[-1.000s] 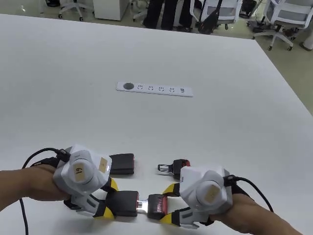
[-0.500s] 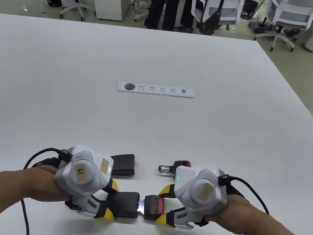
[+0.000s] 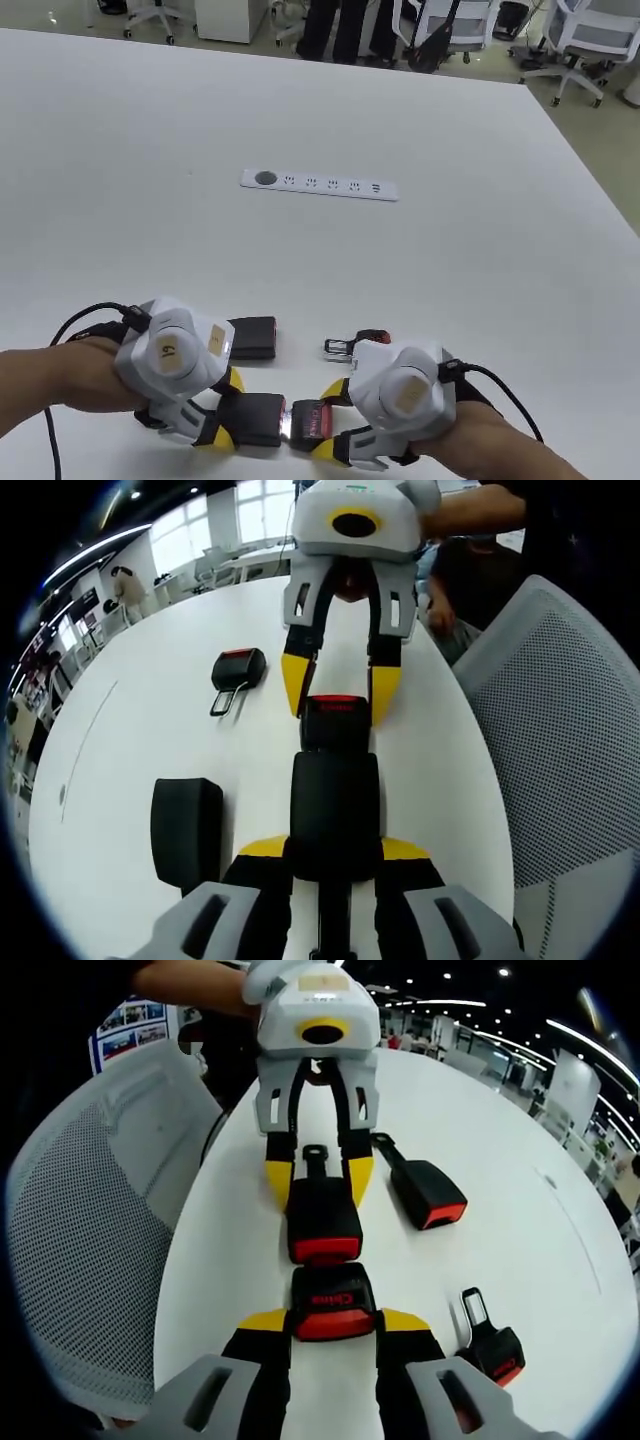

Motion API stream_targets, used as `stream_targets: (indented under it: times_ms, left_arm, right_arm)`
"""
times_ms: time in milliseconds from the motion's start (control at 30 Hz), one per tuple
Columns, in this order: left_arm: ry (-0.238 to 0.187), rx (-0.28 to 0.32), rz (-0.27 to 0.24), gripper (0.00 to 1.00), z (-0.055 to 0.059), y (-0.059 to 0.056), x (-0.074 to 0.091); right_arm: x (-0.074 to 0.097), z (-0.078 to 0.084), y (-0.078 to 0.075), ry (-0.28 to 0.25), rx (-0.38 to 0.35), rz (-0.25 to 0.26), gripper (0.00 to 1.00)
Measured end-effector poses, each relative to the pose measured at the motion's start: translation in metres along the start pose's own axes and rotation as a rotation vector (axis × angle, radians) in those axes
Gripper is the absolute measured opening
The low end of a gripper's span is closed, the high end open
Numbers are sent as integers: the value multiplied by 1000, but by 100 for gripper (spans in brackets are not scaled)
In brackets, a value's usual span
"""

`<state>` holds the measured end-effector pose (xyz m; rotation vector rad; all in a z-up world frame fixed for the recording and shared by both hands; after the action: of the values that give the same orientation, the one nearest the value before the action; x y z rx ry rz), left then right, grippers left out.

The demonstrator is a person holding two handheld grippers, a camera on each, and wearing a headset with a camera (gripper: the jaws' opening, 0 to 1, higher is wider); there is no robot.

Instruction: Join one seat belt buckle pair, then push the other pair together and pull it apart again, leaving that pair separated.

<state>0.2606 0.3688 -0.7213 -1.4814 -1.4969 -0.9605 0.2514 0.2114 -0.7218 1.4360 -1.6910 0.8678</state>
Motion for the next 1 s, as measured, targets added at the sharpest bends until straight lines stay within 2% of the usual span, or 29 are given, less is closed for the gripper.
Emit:
stream_targets:
  times_ms: [100,133,200,300,467,700,833,1000]
  left_arm:
    - [8,-6,-1,32,-1,0,0]
    - [6,-8,0,32,0,0,0]
    - [6,2,1,32,-1,1,0]
    - [23,-3,4,32,-2,2,0]
    - [21,-1,11,33,-1,0,1]
    - [39,-18,10,33,-2,0,1]
    - [45,-22,-3,36,-2,1,2]
    - [44,-15,-9,38,-2,1,7]
  right_arm:
    - [2,1,0,-19,-1,2,28]
    - [2,1,-1,-42,-21,-4,28]
    - [2,1,0,-47,-39,-10,28]
    - [-2,-6,0,-3,-42,3,28]
    - [-1,-2,-2,-35,-54,-15,29]
    - [-1,-3,-1,-24,-5,-1,31]
    - [-3,-3,-2,-10,-12,-2,35]
    - [4,-1,1,-16,-22,-1,40]
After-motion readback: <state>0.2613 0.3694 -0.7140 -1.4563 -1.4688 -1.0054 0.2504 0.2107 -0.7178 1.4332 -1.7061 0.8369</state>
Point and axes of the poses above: the centre of the closed fingertips' face, and the gripper's own axes: x roughly backward along the fingers, y roughly to its left, z roughly out of its underside, the point moved 7 cm from there along x, roughly backward along the fingers, and after that the axes turned 10 degrees about y, right-handed, at the moved point
